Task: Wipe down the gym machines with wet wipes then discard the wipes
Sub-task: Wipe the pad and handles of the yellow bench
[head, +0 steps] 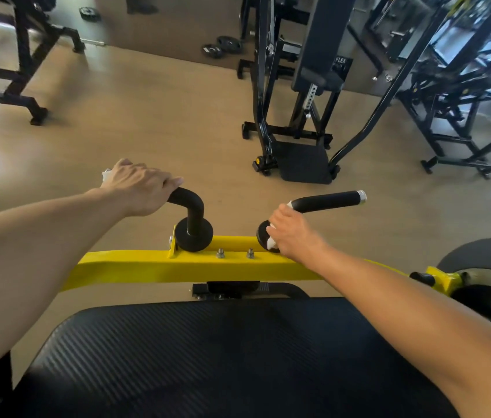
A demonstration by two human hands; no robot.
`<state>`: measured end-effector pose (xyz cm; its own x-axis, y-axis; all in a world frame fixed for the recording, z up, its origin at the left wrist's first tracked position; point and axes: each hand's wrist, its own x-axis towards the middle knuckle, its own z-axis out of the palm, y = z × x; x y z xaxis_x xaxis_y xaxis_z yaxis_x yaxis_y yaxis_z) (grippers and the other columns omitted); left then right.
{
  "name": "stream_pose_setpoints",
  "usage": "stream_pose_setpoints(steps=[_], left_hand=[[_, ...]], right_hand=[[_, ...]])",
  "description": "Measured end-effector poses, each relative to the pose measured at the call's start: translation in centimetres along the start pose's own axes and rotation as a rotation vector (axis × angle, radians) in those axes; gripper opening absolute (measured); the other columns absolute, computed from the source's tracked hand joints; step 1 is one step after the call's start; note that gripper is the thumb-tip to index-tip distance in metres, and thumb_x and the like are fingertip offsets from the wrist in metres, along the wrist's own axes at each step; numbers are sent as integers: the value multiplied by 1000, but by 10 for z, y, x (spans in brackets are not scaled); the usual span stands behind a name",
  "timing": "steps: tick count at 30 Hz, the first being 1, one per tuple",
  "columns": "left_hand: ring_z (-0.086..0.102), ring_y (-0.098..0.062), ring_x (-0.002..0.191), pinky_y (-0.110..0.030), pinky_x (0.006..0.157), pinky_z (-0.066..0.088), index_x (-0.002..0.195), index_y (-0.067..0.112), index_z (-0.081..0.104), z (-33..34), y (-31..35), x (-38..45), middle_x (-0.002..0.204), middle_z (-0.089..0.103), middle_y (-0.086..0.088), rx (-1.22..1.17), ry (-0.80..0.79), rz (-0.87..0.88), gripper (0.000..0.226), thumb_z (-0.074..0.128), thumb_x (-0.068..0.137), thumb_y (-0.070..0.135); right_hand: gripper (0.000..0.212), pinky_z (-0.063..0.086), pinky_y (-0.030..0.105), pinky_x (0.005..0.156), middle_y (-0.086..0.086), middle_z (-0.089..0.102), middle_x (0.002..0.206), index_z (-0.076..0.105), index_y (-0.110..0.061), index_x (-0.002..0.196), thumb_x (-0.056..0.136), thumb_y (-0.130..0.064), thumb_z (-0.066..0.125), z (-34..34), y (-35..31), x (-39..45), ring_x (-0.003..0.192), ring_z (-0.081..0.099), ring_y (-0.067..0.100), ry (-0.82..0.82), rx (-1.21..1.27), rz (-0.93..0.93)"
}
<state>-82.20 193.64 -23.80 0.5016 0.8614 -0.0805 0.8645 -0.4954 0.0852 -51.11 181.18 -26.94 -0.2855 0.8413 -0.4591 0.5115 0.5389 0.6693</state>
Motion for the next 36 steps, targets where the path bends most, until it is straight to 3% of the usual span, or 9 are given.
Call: stream_pose_setpoints(steps=[5,11,14,16,20,22,25,31,36], left_hand=[[53,-16,76,-40,95,31,84,30,54,-1,-2,-4,75,57,10,-18,26,-18,47,20,106,54],[53,-23,80,-42,92,36,89,27,59,-8,-14,-16,80,60,1,-81,81,-89,49,21,107,51],[55,-27,78,-37,72,42,96,21,62,-10,-26,-20,82,58,-4,-193,104,-237,47,24,108,46],[56,-29,79,-36,69,43,99,18,64,-11,-29,-21,84,59,-6,-267,115,-292,47,26,109,44],[58,-36,88,-39,78,47,100,14,67,-13,-32,-21,91,60,-12,-421,120,-336,46,30,109,41],[59,-36,89,-38,77,47,99,12,66,-14,-36,-21,92,62,-14,-499,120,-369,46,31,109,40],[59,-37,90,-35,71,40,102,10,66,-15,-45,-26,96,65,-19,-561,103,-433,47,29,108,39],[57,-24,65,-31,59,43,93,13,72,-17,-58,-45,67,64,-9,-797,176,-548,45,43,101,47],[52,-21,60,-30,57,40,94,17,71,-19,-59,-54,66,60,-8,-895,151,-546,41,47,100,51]], right_hand=[[44,39,43,102,3,58,128,45,-27,147,106,-34,28,14,46,-31,117,53,24,192,555,301],[54,38,43,98,9,65,103,67,-8,108,110,-41,24,50,69,-61,103,56,27,289,964,822],[56,47,43,85,16,67,91,67,-5,97,111,-39,25,21,61,-35,90,62,30,348,1139,1029],[54,51,32,68,12,66,89,64,-8,100,110,-45,26,-15,49,-6,86,66,23,440,1448,1047],[52,45,16,63,7,67,104,66,-10,117,109,-46,28,-108,5,59,84,62,6,439,1860,765],[56,49,30,75,10,69,112,67,-14,126,107,-53,30,-149,-28,84,95,65,18,385,1796,554],[60,39,44,100,9,64,130,51,-20,147,106,-57,27,-191,-68,102,122,54,29,489,1326,471],[51,34,44,103,5,57,141,35,-19,157,110,-36,27,-211,-75,124,130,49,27,589,1210,393],[51,45,43,93,6,62,127,34,-15,157,109,-32,35,-177,-84,119,111,59,28,697,1018,410]])
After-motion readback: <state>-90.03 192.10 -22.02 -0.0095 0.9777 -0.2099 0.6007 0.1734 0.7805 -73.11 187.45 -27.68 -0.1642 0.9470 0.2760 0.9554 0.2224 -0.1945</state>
